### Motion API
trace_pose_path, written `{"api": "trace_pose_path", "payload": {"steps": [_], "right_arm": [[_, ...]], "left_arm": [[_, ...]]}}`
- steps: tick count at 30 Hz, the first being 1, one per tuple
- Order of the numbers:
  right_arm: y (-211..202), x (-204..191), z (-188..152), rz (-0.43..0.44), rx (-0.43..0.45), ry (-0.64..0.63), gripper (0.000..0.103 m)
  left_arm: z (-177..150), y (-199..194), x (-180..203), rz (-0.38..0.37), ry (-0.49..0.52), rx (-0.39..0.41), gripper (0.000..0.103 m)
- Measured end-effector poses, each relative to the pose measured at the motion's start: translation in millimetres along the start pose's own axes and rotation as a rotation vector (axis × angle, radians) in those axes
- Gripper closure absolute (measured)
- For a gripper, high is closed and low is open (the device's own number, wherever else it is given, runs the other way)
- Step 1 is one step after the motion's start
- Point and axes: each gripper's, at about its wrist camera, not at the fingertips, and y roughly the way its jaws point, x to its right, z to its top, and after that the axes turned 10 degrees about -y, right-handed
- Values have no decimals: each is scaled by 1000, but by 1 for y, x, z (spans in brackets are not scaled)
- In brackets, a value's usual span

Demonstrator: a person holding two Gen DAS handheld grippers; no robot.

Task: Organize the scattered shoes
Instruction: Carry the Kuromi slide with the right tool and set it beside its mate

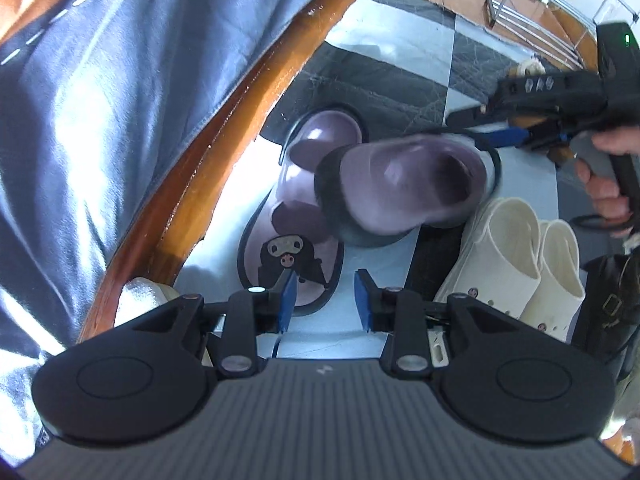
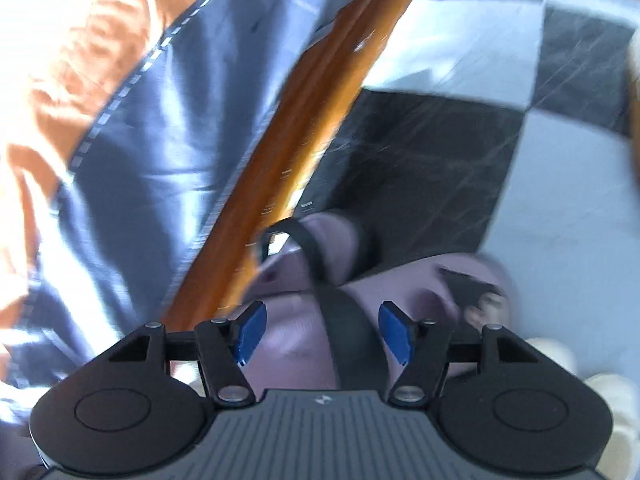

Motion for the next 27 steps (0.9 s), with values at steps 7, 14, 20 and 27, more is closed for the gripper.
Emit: {"api": "trace_pose_path", "payload": {"steps": [7, 14, 20, 27], "right_arm": [[16, -26, -19, -194, -12, -332, 40], [22, -62, -42, -162, -37, -586, 38], [65, -81, -65, -477, -142, -792, 75], [29, -21, -33, -276, 65, -103, 78]], "left_arm": [[-2, 14, -12, -118, -80, -121, 72], [-7, 18, -8, -75, -54, -108, 72], [-5, 17, -11, -60, -53, -99, 71], [0, 11, -20, -45, -98, -68, 71]]}}
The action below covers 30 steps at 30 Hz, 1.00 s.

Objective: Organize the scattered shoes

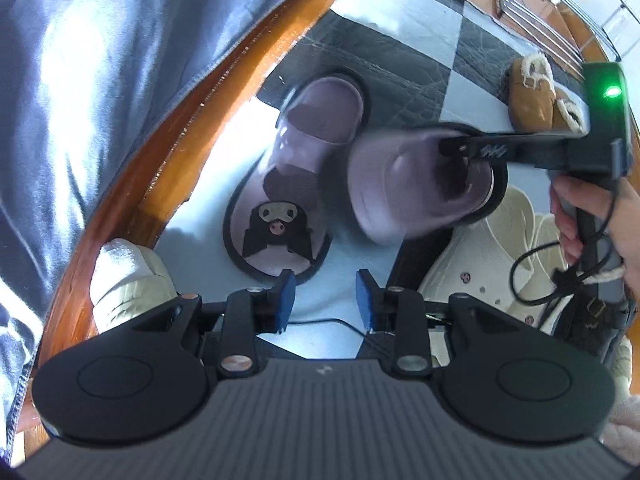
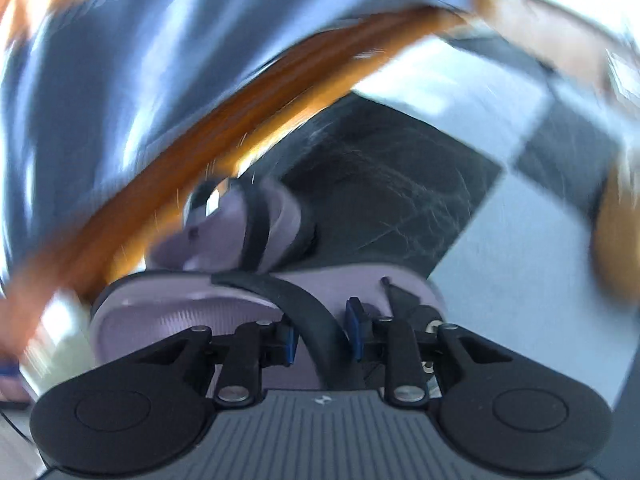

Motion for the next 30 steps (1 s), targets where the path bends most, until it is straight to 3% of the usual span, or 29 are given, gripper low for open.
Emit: {"api": "trace_pose_path", "payload": {"steps": [2, 4, 6, 7, 12, 15, 18, 21, 25, 28, 30], "right_arm": [[-8, 41, -3, 129, 27, 337, 79], [-7, 81, -20, 321, 29, 682, 80], [-3, 93, -31, 398, -18, 822, 87], [-2, 95, -34, 412, -46, 855, 85], [17, 96, -41, 280, -187, 858, 78], [25, 106, -41, 319, -128, 822, 72], [22, 93, -27, 274, -157, 709, 71], [31, 89, -32, 408, -230, 820, 71], [32, 79, -26, 379, -246, 786, 70], [38, 67, -14, 326, -236, 667, 67], [39, 57, -5, 265, -221, 576, 57]], "left_arm": [[1, -2, -2, 4, -12, 12, 71], [2, -4, -4, -1, -23, 17, 70], [5, -5, -5, -2, -19, 21, 67], [5, -5, -5, 0, -17, 21, 67], [6, -1, -4, -6, -21, 5, 67], [4, 0, -3, 1, -12, 1, 67], [5, 1, -5, 0, -16, -5, 67], [6, 1, -6, -5, -23, -4, 63], [6, 3, -6, 22, -22, 3, 63], [6, 3, -5, 17, -21, 15, 63], [6, 6, -5, 23, -16, 35, 62]]}}
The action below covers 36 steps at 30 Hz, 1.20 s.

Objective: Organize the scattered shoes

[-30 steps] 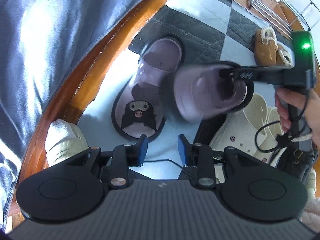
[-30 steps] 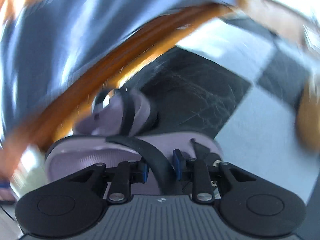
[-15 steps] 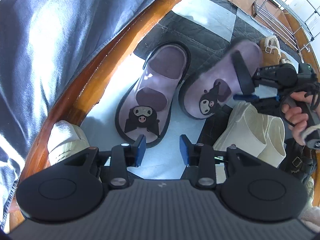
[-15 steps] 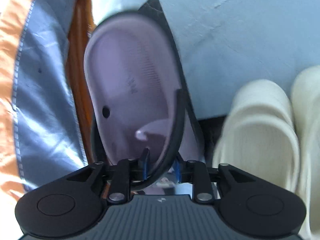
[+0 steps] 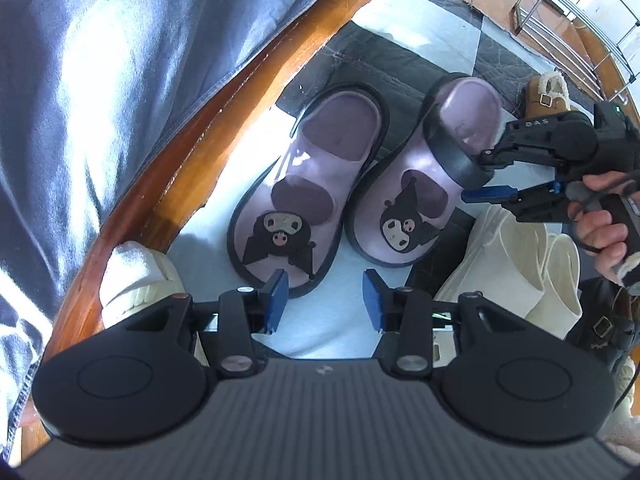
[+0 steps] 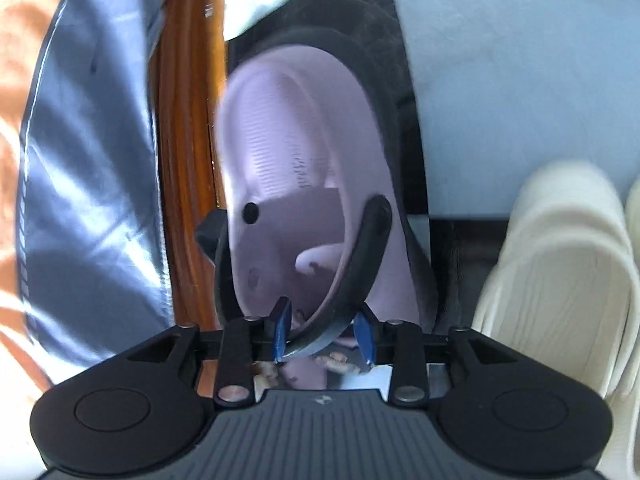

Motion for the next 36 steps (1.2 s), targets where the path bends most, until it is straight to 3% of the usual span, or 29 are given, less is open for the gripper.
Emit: {"api": "trace_pose_path", "payload": {"steps": [1, 2, 3, 5, 7, 8, 9, 10, 11, 14, 17, 20, 23, 26, 29, 30, 33, 36], "right_arm": [[1, -6, -1, -44, 24, -53, 50], [4, -17, -3, -134, 77, -137, 34], [6, -27, -4, -220, 131, -215, 29], [6, -41, -14, -321, 265, -326, 30], [-6, -44, -35, -251, 461, -375, 29], [-21, -41, -56, -166, 630, -364, 18], [-26, -40, -63, -143, 680, -358, 1], [-30, -38, -68, -138, 703, -354, 1], [-32, -37, -71, -147, 698, -356, 1], [-24, -26, -72, -179, 554, -347, 4], [-12, -19, -86, -183, 468, -322, 9], [0, -22, -107, -201, 418, -397, 9], [17, -43, -124, -299, 367, -540, 10], [45, -60, -111, -374, 315, -609, 10], [62, -55, -99, -448, 325, -496, 7], [65, -55, -98, -469, 374, -480, 5], [80, -61, -89, -474, 403, -522, 0], [91, -67, -87, -494, 364, -618, 3]], "left_arm": [[1, 5, 0, 13, -3, 10, 62], [1, 9, 0, 27, -9, 9, 62], [1, 13, -1, 41, -15, 5, 62], [1, 21, -1, 50, -25, -17, 62], [0, 31, -4, 37, -35, -50, 62], [0, 33, -5, 35, -37, -55, 62], [1, 36, -8, 40, -42, -47, 62], [2, 40, -11, 45, -46, -36, 62], [2, 41, -13, 54, -50, -25, 62], [3, 46, -19, 81, -64, 10, 62], [3, 49, -23, 75, -74, 3, 62], [4, 54, -24, 72, -73, -14, 62], [3, 61, -21, 85, -61, -36, 62], [1, 66, -18, 97, -58, -36, 62], [0, 72, -12, 101, -23, -10, 62], [0, 77, -8, 109, 10, 6, 62], [-5, 89, 0, 178, 119, 79, 62], [-10, 96, 3, 217, 178, 115, 62]]}}
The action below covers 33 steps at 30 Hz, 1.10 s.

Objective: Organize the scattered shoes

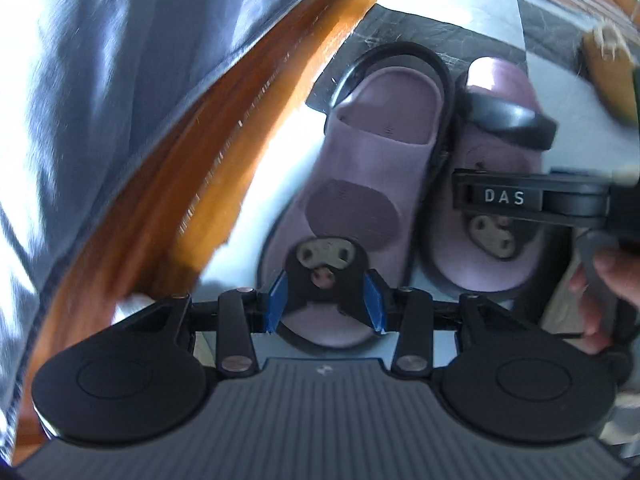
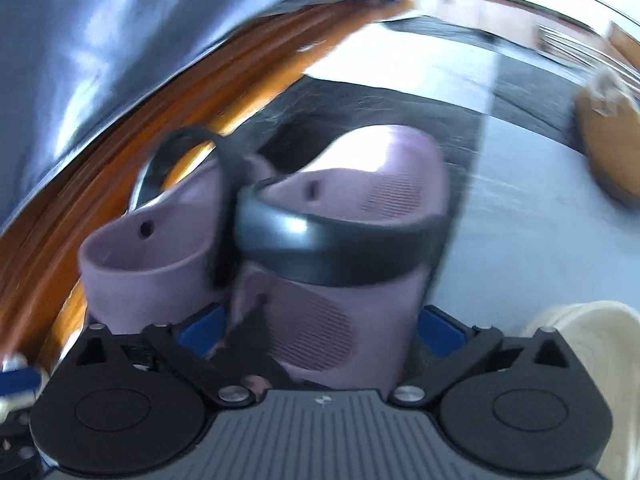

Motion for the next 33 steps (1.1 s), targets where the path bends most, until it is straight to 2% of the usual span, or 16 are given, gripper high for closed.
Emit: {"api": "trace_pose_path", "payload": {"steps": [3, 6, 10, 16, 21, 26, 29, 31, 32, 33], "right_arm": [[-9, 6, -5, 22, -13, -23, 8], [-22, 5, -14, 45, -42, -67, 9], [-33, 2, -26, 62, -46, -32, 13], [-40, -11, -20, 71, -41, 17, 19], [-31, -9, -17, 156, -41, 92, 20], [-29, -23, -19, 97, -12, 90, 19], [-44, -14, -21, 112, 0, 116, 24], [-72, 1, -31, 105, 33, 146, 22], [-85, 8, -37, 114, 58, 160, 13], [-98, 15, -43, 123, 82, 174, 10]], "left_arm": [[0, -1, -1, -20, -24, -13, 62], [3, -10, -1, -46, -25, 24, 62], [5, -21, 2, -78, -22, 68, 62], [12, -24, 2, -70, -71, 78, 63], [17, -24, -9, -106, -124, 55, 62], [15, -21, -11, -83, -113, 53, 62], [13, -25, -11, -87, -111, 62, 62], [13, -30, -9, -119, -88, 56, 60], [12, -31, -7, -134, -62, 46, 59], [10, -32, -4, -149, -34, 34, 59]]}}
